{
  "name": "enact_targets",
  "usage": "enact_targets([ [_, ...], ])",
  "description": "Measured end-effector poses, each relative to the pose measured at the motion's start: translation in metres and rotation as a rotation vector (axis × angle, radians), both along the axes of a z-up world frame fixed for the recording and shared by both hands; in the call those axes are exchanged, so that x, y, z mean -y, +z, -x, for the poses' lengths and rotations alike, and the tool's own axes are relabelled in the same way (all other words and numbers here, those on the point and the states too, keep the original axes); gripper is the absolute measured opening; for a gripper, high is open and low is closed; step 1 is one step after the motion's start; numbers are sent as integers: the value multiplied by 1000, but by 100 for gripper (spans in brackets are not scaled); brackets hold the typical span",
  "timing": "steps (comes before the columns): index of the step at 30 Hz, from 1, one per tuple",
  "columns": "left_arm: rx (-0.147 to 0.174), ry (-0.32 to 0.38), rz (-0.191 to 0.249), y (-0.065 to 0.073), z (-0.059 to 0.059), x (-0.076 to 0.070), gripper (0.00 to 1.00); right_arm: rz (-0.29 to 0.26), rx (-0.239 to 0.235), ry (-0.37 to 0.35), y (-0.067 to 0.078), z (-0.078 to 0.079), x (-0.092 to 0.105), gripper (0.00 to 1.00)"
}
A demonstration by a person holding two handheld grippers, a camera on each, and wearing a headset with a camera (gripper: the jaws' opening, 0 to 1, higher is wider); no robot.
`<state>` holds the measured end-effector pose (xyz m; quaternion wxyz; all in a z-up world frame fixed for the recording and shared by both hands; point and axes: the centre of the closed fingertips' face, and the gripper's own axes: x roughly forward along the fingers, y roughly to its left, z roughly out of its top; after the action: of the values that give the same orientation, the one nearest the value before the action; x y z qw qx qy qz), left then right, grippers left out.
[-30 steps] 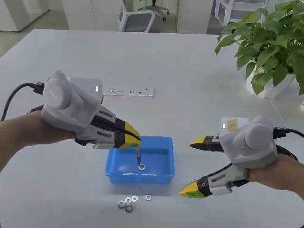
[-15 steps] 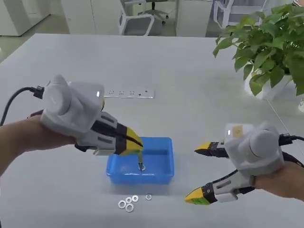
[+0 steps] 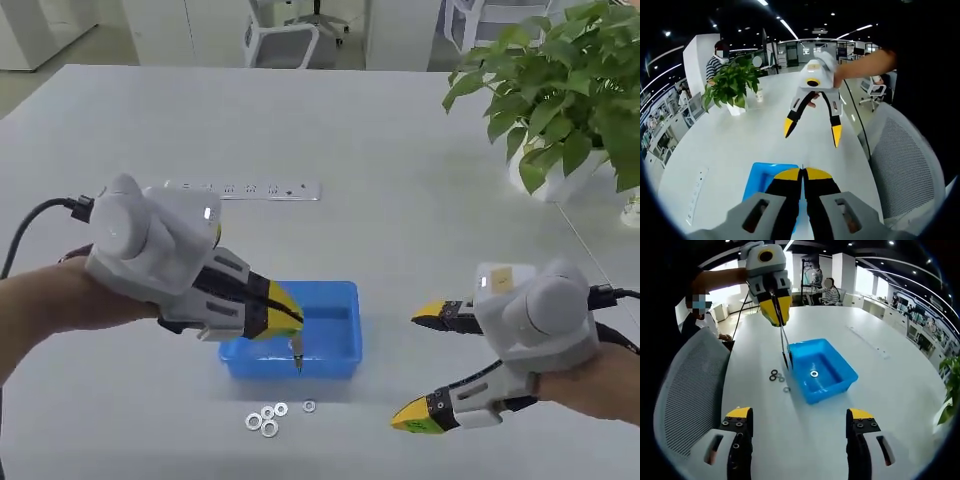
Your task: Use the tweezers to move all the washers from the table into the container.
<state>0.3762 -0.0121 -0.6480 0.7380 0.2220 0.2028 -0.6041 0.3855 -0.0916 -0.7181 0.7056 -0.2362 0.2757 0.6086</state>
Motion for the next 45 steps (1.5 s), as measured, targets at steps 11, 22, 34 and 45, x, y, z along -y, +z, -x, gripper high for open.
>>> enact_targets([
  [11,-10,-30,9,-14,7,7,5,3,-8,-4,-7,5,1,76],
  [22,-29,-38,21,-28,11,8,5,13,-14,2,-13,7,0,75],
  [34,-53,-46,12,-44,14,9,5,18,-29,4,-19,10,-3,74],
  [45,-51,-48,11,-51,16,12,5,17,-40,0,-22,13,-1,73],
])
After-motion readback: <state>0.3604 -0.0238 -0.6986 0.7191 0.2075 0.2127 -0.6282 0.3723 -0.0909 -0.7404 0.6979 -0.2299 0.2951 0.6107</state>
